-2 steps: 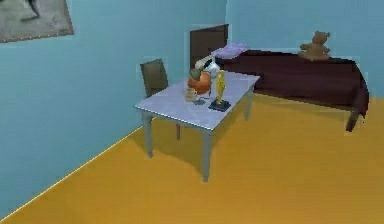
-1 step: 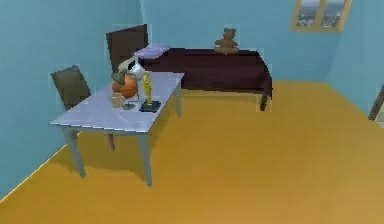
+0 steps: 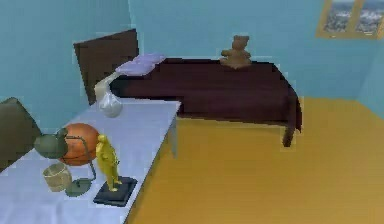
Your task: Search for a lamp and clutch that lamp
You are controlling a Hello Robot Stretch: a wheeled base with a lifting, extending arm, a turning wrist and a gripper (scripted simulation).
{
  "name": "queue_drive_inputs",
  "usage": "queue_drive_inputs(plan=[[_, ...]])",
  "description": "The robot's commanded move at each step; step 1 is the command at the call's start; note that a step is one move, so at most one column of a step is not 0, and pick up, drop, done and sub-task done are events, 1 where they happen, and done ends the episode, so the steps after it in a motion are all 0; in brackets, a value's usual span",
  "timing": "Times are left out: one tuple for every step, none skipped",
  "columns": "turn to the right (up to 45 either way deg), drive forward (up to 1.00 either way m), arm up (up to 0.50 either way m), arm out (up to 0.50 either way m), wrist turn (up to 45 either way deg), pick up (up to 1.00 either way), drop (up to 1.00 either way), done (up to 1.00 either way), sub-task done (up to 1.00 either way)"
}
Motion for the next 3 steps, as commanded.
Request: queue_drive_inputs(plan=[[-45.0, 0.00, 0.00, 0.00, 0.0, 0.00, 0.00, 0.00, 0.00], [-45.0, 0.00, 0.00, 0.00, 0.0, 0.00, 0.00, 0.00, 0.00], [-33.0, 0.00, 0.00, 0.00, 0.0, 0.00, 0.00, 0.00, 0.00]])
